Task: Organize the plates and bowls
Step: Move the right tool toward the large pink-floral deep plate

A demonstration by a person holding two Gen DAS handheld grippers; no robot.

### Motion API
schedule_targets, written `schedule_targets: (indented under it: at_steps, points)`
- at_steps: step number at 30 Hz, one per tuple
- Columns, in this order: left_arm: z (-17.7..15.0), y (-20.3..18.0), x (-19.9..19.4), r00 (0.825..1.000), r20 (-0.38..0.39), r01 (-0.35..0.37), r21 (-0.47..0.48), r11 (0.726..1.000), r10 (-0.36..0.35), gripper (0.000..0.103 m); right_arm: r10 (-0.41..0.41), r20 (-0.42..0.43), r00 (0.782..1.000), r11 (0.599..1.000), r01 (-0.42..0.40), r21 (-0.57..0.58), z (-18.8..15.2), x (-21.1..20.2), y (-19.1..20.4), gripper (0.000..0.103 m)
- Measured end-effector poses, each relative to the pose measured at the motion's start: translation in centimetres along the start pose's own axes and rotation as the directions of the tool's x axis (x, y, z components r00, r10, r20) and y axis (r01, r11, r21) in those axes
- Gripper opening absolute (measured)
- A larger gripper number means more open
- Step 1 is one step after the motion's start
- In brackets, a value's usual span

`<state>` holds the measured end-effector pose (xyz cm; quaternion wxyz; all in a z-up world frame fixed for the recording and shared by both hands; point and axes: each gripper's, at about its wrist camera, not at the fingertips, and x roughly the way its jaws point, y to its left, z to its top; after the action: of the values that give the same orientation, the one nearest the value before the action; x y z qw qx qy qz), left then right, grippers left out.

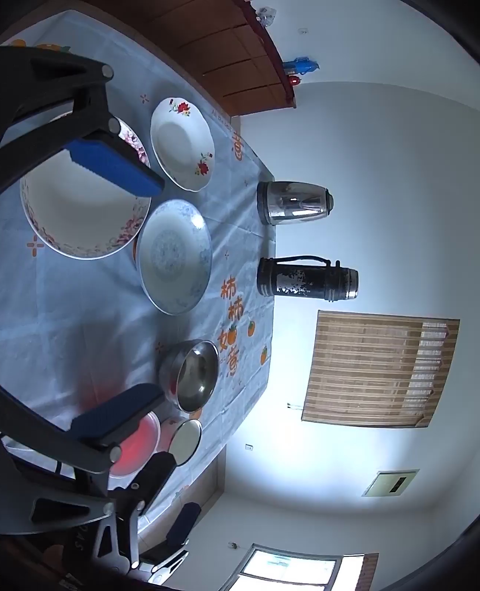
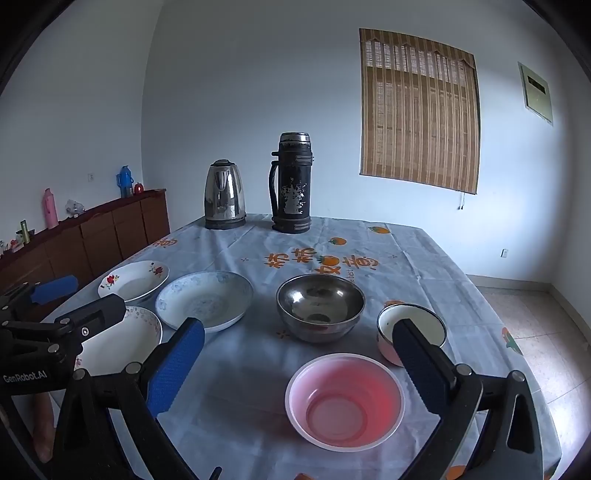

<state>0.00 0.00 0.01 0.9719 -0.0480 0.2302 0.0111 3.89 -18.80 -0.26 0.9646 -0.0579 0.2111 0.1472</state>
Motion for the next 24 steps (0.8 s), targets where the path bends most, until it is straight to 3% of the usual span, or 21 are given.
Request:
schedule_targets:
  at_steps: [24]
  points:
    - [0.45,-0.24,-0.64,1.0,0.005,-0.008,0.002,1.0,0.008,0.103,0.016,0.005,1.0,1.0,-0.016,0.003,-0.14,0.0,0.52,0.102]
